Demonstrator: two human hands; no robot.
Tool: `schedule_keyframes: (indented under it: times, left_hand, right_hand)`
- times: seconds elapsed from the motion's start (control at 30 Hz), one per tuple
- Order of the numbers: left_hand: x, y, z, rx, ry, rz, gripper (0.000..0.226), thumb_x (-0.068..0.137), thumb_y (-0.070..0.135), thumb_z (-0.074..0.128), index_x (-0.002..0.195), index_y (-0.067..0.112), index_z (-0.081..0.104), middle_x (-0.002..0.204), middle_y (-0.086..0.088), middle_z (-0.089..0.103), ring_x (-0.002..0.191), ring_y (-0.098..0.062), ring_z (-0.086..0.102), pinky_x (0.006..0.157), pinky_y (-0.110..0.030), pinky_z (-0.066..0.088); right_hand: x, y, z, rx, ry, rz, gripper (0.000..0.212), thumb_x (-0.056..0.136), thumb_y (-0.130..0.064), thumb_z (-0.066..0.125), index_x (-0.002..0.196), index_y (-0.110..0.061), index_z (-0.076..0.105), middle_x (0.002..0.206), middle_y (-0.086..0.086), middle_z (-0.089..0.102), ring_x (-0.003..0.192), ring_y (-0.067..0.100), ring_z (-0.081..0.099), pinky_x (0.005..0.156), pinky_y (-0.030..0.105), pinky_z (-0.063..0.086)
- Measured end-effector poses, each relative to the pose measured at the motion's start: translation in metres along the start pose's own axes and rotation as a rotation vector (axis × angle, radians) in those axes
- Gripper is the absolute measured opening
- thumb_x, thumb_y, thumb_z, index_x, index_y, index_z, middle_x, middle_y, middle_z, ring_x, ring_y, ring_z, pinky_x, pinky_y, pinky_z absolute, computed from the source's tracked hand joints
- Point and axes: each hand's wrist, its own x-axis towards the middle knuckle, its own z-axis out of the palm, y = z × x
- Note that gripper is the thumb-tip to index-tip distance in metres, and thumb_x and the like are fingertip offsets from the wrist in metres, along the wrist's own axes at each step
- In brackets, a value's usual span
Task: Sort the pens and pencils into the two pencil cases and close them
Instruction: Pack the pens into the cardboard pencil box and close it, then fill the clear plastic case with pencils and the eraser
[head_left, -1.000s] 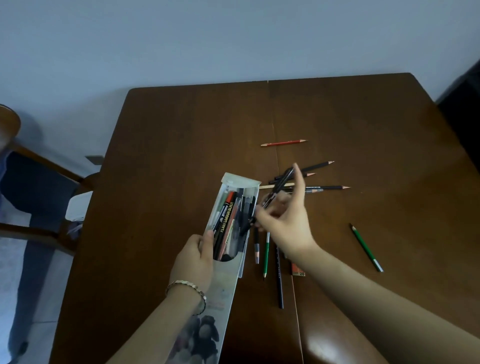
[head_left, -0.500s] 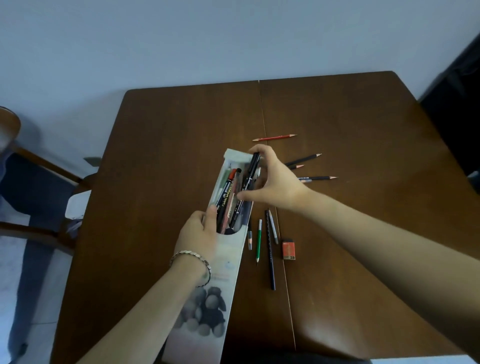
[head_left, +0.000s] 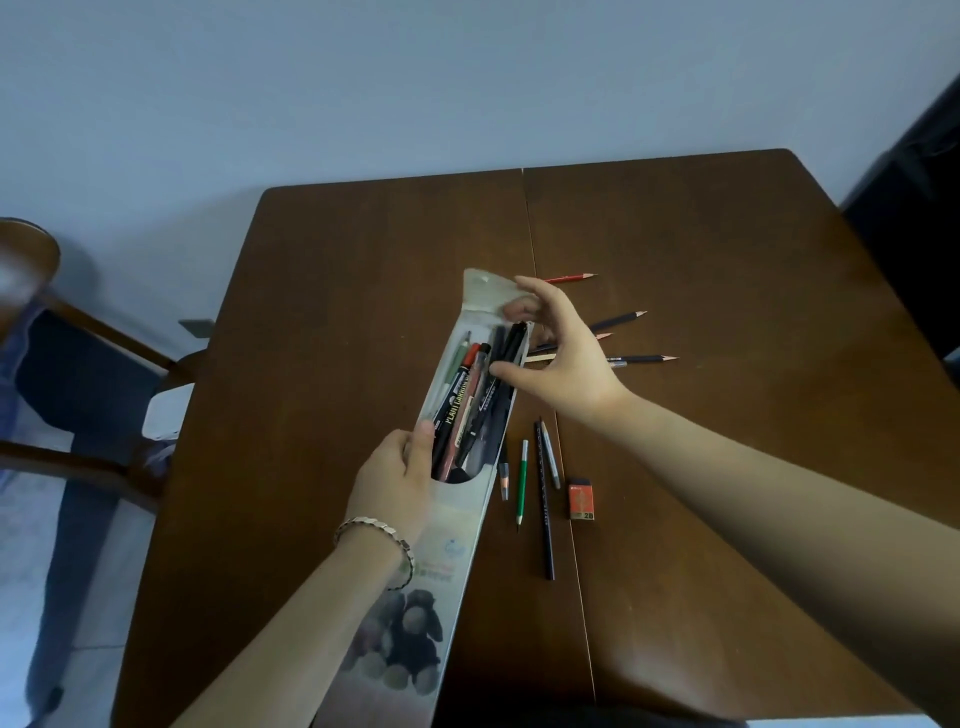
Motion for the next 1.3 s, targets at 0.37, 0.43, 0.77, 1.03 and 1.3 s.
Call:
schedule_keyframes:
  times: [0.37,0.43,0.77,1.03,1.3]
  left_hand:
    - [0.003,-0.014,0.001,0.020,0.040,-0.033,0.041,0.097,0.043,0.027,0.082,0.014,0.052,0.063,0.003,0.050,0.052,-0.010,0.043,0.045,-0.022,0.029]
    - [0.008,-0.025,0.001,0.031,0.071,-0.078,0.042,0.098,0.042,0.025,0.085,0.012,0.052,0.065,0.002,0.050,0.054,-0.012,0.045,0.046,-0.023,0.029]
    - [0.054,-0.107,0.003,0.181,0.140,-0.441,0.056,0.098,0.043,0.019,0.110,0.001,0.054,0.078,-0.010,0.054,0.075,-0.031,0.056,0.061,-0.032,0.041]
    - [0.032,-0.046,0.042,0.454,0.158,-0.007,0.068,0.089,0.046,0.049,0.143,0.011,0.028,0.144,-0.013,0.034,0.132,-0.028,0.035,0.108,-0.038,0.035]
    - [0.034,-0.032,0.064,0.520,-0.242,-0.154,0.082,0.081,0.050,0.059,0.142,0.008,0.022,0.135,-0.013,0.044,0.123,-0.027,0.047,0.098,-0.037,0.047]
  right_hand:
    - [-0.015,-0.003,0.018,-0.101,-0.205,-0.021,0.066,0.083,-0.012,0.067,0.139,-0.017,0.032,0.130,-0.001,0.051,0.122,0.003,0.049,0.100,0.019,0.043]
    - [-0.015,0.001,0.013,-0.100,-0.095,0.029,0.054,0.088,-0.010,0.060,0.137,-0.017,0.038,0.130,0.000,0.052,0.120,0.003,0.051,0.093,0.013,0.045]
    - [-0.044,0.052,-0.001,-0.285,-0.122,0.402,0.025,0.093,-0.007,0.050,0.114,-0.015,0.059,0.116,0.000,0.059,0.103,0.007,0.052,0.085,0.015,0.040]
    - [-0.062,0.061,0.035,-0.648,-0.299,0.704,0.033,0.093,-0.016,0.052,0.126,-0.010,0.046,0.106,0.008,0.064,0.088,0.018,0.065,0.073,0.028,0.058]
    - [-0.070,0.066,0.068,-0.849,-0.297,0.686,0.032,0.092,0.001,0.046,0.122,-0.007,0.038,0.108,0.014,0.066,0.090,0.026,0.068,0.071,0.029,0.055]
